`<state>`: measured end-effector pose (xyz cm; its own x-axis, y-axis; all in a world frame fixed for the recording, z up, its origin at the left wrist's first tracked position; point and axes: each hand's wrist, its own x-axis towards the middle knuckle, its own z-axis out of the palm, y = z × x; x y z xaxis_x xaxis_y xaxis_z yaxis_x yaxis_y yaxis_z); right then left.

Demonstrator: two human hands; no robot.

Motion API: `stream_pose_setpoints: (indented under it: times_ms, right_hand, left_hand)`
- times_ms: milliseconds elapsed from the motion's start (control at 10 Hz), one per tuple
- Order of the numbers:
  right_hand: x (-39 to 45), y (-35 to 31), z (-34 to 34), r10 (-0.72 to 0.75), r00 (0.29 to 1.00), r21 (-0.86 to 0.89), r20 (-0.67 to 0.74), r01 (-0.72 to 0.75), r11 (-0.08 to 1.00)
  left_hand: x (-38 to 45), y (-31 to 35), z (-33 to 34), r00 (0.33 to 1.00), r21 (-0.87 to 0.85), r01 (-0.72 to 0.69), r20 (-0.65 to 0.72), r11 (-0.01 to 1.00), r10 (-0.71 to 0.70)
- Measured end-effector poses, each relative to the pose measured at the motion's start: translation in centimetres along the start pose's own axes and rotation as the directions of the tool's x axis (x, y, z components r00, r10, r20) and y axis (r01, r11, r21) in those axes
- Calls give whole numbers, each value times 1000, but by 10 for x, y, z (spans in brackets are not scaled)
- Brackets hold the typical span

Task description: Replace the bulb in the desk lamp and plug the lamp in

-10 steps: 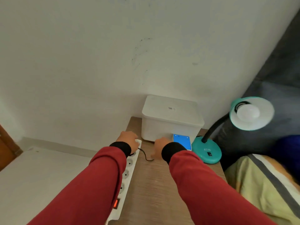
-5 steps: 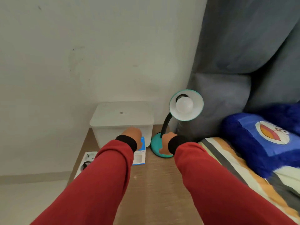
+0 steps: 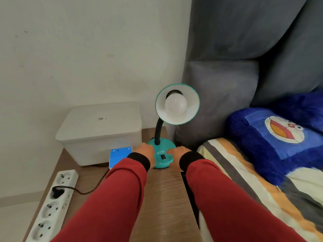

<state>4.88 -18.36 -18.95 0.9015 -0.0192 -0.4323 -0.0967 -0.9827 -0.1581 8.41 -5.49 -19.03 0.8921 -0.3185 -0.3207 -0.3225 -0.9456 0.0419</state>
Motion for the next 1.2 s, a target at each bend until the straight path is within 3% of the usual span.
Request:
stream_pose_setpoints:
  times_ms: [400, 600, 800, 900, 1100, 1200]
  right_hand:
    - [20, 11, 42, -29, 998, 72, -52, 32, 997]
    - [20, 10, 50, -11, 997, 78, -78, 17, 997]
    - [26, 4, 38, 12, 1000, -26, -13, -13, 1000]
    - [24, 4, 35, 10, 1000, 6, -9, -10, 1000]
    - [-6, 1, 41, 57, 997, 32, -58, -56, 998]
    - [-48, -9, 59, 22, 1000, 112, -6, -21, 993]
  left_hand:
    - [21, 2, 45, 992, 142, -90, 104, 986, 76]
    - [25, 0, 49, 993, 141, -83, 101, 987, 69]
    - [26, 5, 48, 994, 93, -1, 112, 996, -9]
    - [25, 3, 48, 997, 75, -18, 75, 997, 12]
    - [-1, 1, 46, 1000, -134, 4, 3, 991, -3]
    - [-35, -2, 52, 1000, -280, 13, 2, 960, -13]
